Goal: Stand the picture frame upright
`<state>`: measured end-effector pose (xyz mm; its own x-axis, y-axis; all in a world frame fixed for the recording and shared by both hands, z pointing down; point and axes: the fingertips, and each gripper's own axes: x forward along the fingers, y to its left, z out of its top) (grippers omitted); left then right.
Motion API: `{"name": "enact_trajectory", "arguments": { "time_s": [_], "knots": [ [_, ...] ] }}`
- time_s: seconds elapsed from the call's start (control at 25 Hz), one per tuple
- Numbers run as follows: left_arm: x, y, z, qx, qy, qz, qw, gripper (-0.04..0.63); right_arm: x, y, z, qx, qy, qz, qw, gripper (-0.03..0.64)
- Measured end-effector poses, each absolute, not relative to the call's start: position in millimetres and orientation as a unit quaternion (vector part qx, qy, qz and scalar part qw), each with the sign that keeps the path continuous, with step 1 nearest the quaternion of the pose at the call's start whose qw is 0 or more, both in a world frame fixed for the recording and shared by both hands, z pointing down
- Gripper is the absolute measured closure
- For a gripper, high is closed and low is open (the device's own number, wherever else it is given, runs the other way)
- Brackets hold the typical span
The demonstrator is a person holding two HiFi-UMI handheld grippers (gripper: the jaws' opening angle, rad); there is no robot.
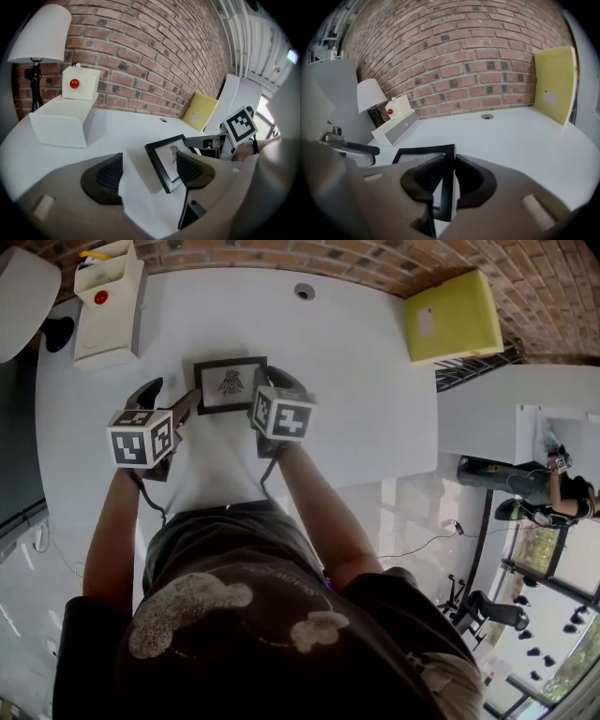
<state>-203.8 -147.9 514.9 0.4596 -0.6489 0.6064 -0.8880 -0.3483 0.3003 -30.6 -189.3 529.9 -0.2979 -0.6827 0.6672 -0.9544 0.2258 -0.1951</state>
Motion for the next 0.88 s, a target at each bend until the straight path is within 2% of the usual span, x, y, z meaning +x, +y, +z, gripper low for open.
{"name": "enact_trajectory", "arguments": {
  "time_s": [0.24, 0.52, 0.68, 0.88],
  "knots": [
    [-187, -156, 510, 0.787, -0.48, 0.159, 0.354, 0.233, -43, -196, 496, 0.529, -0.788, 0.254, 0.185, 0.54],
    [-185, -161, 485, 0.793, -0.495, 0.158, 0.318, 0.451, -50, -195, 471, 0.509, -0.816, 0.219, 0.167, 0.54],
    [-178, -161, 489, 0.801, -0.481, 0.164, 0.317, 0.471, -46, -196, 458, 0.505, -0.824, 0.2, 0.159, 0.54],
    [-173, -188, 462, 0.814, -0.49, 0.172, 0.259, 0.48, -38, -214, 440, 0.5, -0.835, 0.177, 0.146, 0.538]
  ]
}}
